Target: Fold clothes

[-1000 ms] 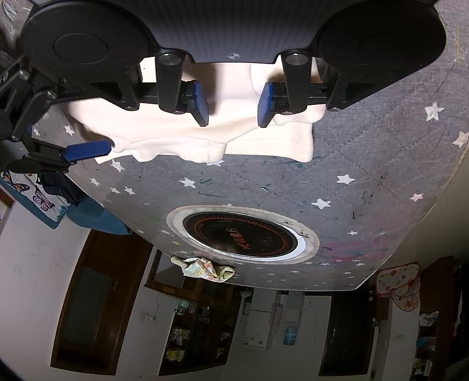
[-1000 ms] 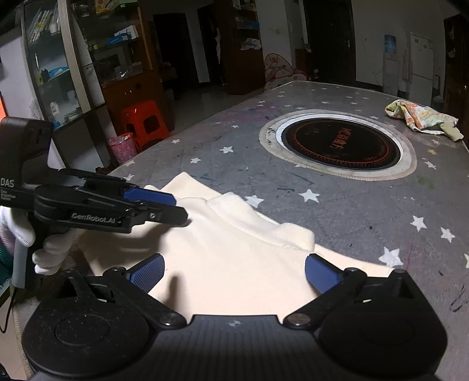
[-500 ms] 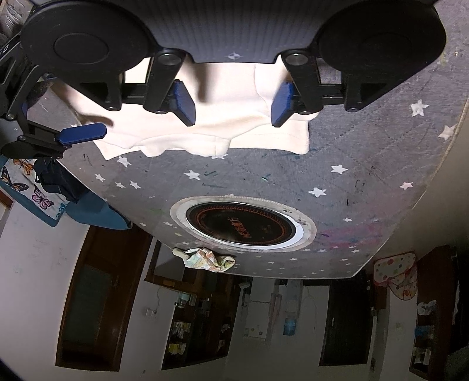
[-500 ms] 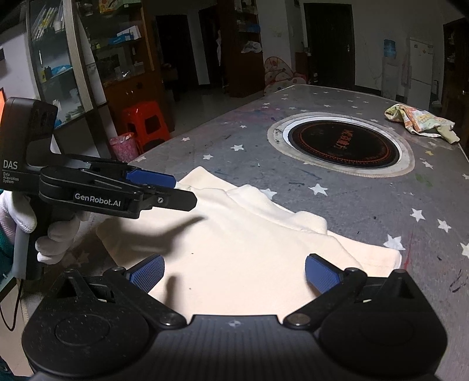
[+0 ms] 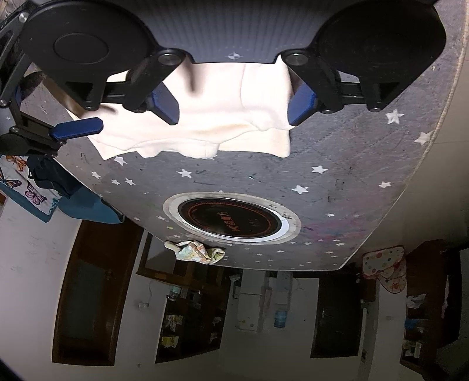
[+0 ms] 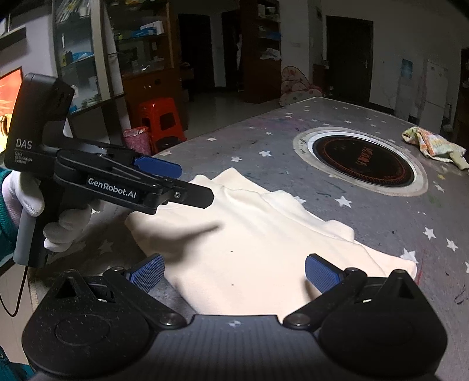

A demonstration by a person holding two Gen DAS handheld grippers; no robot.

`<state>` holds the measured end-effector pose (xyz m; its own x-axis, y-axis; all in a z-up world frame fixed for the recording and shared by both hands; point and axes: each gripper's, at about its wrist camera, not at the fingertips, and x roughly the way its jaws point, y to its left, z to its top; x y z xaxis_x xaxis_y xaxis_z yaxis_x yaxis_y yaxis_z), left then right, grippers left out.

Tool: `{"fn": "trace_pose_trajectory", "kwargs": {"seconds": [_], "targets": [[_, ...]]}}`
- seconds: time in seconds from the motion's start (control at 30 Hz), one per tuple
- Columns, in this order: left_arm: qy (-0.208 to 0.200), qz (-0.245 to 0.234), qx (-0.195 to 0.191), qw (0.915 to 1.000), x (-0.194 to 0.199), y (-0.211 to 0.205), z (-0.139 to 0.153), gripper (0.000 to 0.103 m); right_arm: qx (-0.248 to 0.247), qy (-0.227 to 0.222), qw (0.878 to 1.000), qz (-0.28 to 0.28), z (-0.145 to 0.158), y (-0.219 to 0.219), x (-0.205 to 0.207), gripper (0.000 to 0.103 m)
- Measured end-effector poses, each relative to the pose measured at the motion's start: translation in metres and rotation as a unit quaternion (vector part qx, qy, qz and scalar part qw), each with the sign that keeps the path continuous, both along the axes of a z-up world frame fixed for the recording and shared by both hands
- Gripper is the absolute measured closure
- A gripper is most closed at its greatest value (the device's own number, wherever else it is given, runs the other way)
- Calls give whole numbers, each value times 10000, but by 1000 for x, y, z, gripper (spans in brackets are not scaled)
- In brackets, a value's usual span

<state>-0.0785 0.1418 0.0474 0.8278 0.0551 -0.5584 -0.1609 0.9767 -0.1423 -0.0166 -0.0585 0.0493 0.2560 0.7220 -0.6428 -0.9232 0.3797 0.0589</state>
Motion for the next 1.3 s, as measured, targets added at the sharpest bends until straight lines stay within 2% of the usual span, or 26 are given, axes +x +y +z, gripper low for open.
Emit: {"fn": "trace_pose_trajectory", "kwargs": {"seconds": [0.2,0.3,0.87,1.3], "targets": [[-104,90,43,9999,-9,2,3,2,-46,-90,9999,137,2,4,-11,0],[-131,154,54,9998,-13,5,4,0,-73,-144,9996,212,2,7,-16,0],[59,875,-246,9958,-27,44,-2,0,-416,-748,9913,1001,-1,47,-54,2],[133,783,-263,9965,-28,48,-6,3,-483,-776,9881,1238,-6,63,-62,5]]}}
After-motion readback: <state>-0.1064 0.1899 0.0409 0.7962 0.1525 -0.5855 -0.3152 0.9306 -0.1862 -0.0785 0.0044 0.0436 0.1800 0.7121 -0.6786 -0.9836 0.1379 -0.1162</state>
